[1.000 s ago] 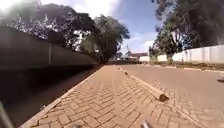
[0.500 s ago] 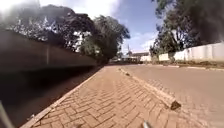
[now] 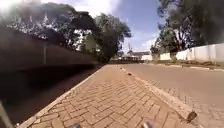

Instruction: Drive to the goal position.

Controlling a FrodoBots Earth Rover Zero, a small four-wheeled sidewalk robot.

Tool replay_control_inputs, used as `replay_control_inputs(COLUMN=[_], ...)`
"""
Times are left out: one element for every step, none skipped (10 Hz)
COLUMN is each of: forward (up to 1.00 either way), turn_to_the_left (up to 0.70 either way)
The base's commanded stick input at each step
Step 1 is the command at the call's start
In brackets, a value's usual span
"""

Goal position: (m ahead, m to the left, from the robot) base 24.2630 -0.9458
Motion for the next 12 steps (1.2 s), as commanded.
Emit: replay_control_inputs(forward=[0.7,0.7,0.7,0.7,0.7,0.7,0.7,0.7,0.7,0.7,0.7,0.7], turn_to_the_left=[0.0,0.0,0.0,0.0,0.0,0.0,-0.1,-0.14,0.0,0.0,0.0,0.0])
